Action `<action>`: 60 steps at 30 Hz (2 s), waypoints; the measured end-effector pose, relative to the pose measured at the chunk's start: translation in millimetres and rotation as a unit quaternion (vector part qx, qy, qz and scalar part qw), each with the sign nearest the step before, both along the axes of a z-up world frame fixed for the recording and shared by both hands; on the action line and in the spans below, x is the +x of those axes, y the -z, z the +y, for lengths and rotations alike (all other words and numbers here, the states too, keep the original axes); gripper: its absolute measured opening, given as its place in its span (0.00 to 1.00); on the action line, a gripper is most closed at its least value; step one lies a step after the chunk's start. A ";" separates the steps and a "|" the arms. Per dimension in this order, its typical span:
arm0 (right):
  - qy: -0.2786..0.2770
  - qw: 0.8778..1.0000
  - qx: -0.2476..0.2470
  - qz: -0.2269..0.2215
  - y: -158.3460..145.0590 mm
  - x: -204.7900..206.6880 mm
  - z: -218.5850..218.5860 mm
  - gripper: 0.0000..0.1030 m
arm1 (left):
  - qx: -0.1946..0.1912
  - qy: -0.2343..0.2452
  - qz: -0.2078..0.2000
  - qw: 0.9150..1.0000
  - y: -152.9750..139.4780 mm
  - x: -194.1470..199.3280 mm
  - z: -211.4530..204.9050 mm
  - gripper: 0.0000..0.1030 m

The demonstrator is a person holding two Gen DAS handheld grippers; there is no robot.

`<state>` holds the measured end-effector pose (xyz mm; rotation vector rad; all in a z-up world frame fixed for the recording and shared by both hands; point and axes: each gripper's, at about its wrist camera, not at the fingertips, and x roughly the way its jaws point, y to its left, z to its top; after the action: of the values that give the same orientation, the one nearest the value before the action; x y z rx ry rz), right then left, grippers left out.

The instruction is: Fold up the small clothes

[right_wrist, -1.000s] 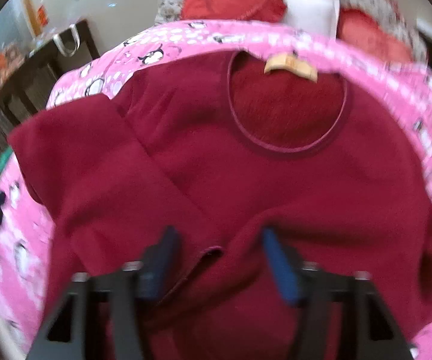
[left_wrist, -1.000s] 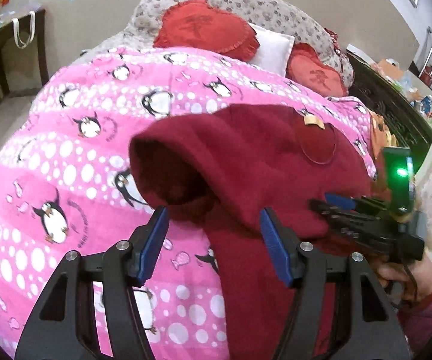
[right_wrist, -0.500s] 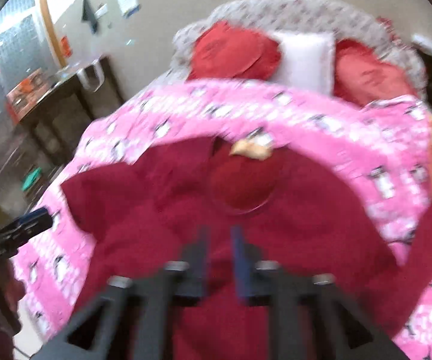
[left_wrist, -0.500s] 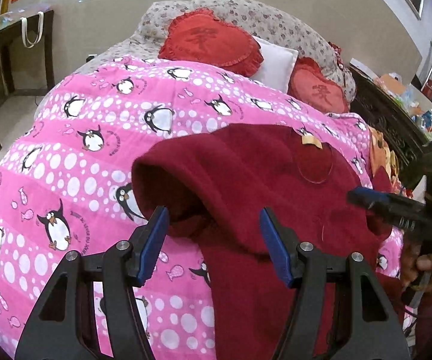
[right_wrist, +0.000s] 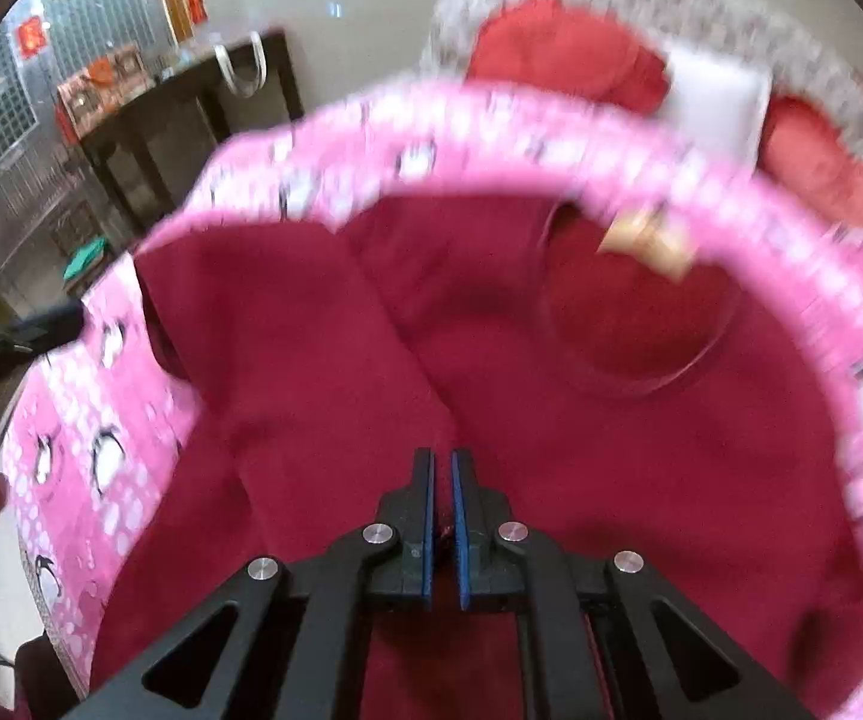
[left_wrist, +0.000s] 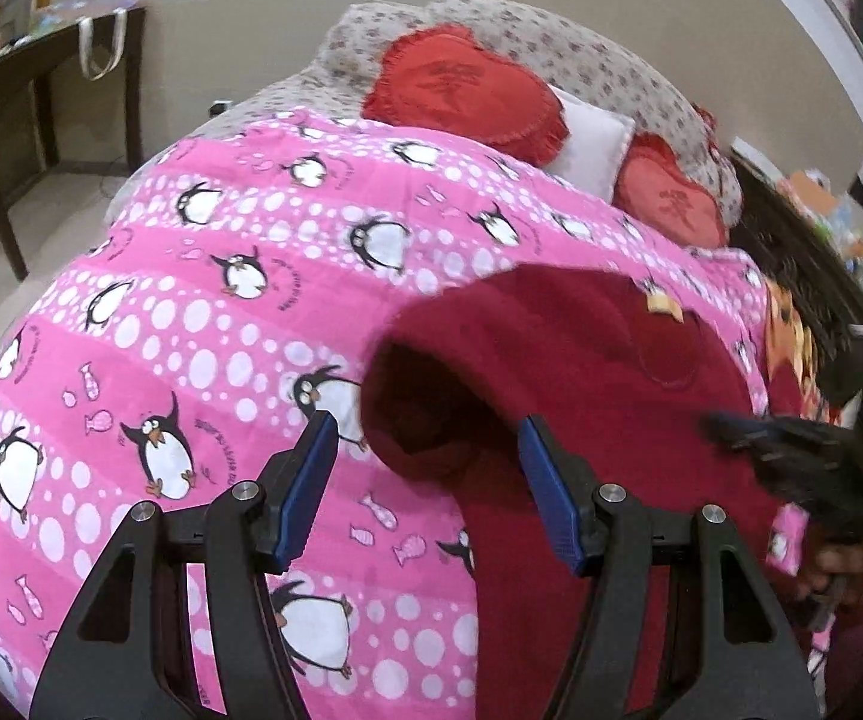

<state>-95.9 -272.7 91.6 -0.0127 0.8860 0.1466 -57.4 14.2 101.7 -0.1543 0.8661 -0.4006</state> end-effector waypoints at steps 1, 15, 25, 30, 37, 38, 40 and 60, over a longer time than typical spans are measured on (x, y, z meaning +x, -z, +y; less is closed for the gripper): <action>0.009 1.000 -0.005 -0.014 -12.3 -2.4 -8.2 0.05 | -0.009 -0.005 0.002 1.000 -0.6 1.2 1.8 0.61; 0.182 0.976 -0.092 0.075 22.4 -3.6 -126.3 0.20 | 0.018 0.048 0.023 0.998 23.1 2.7 -56.3 0.61; 0.004 0.999 0.049 0.013 -6.6 40.4 -12.2 0.41 | 0.114 0.016 0.068 0.991 80.3 27.4 -66.1 0.63; -0.073 0.995 0.059 0.030 22.0 93.1 57.1 0.41 | 0.081 0.008 0.081 0.993 82.5 31.7 -55.4 0.63; -0.107 0.992 0.030 0.063 58.2 143.2 92.2 0.07 | 0.080 0.013 0.074 0.994 82.4 29.4 -55.8 0.63; -0.110 0.992 0.026 0.057 55.7 144.2 96.2 0.06 | 0.077 0.012 0.074 0.994 80.8 30.0 -54.9 0.63; -0.113 0.993 0.022 0.039 48.8 145.9 103.3 0.06 | 0.075 0.006 0.065 0.995 77.3 32.0 -53.4 0.63; 0.092 0.995 0.015 0.018 15.8 5.5 -44.8 0.26 | 0.066 0.051 0.028 0.996 46.6 30.0 -104.9 0.62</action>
<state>-90.4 -317.5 75.8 0.1005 0.9165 -0.0116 -27.4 -90.7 55.1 0.0002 0.9561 -0.4350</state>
